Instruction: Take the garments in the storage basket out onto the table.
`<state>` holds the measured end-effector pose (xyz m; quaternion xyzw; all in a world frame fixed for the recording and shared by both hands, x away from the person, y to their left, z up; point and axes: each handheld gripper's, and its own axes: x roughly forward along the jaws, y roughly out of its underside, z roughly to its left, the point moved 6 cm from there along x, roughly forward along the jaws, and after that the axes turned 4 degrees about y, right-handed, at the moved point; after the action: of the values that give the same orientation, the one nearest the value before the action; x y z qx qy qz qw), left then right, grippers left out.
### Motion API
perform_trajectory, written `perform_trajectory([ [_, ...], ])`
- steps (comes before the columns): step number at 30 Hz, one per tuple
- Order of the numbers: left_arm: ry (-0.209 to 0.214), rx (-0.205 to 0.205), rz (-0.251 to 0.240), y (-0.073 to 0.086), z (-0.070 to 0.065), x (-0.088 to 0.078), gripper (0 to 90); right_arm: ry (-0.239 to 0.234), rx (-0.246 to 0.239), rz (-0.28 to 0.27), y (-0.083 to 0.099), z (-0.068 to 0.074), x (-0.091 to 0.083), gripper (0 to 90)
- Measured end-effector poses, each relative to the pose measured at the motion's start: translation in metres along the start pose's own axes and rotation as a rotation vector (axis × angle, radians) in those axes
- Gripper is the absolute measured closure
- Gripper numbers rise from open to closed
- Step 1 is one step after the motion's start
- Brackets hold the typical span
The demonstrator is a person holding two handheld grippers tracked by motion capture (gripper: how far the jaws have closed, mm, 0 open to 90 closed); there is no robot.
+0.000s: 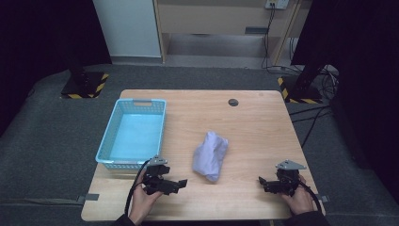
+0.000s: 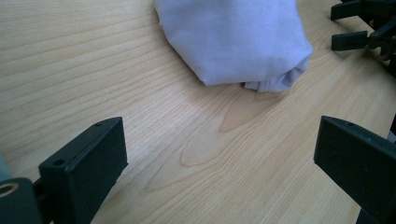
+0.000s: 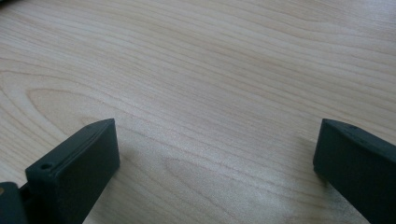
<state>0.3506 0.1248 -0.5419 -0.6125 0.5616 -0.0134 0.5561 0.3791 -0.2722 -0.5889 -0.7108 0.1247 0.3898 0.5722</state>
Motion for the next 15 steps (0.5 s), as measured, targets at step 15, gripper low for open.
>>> perform_trajectory([
  [15,-0.007,-0.041,0.003,0.0043,0.0061,-0.0090,2.4,0.000,0.000,0.000,0.0000,0.0000,0.0000,0.6],
])
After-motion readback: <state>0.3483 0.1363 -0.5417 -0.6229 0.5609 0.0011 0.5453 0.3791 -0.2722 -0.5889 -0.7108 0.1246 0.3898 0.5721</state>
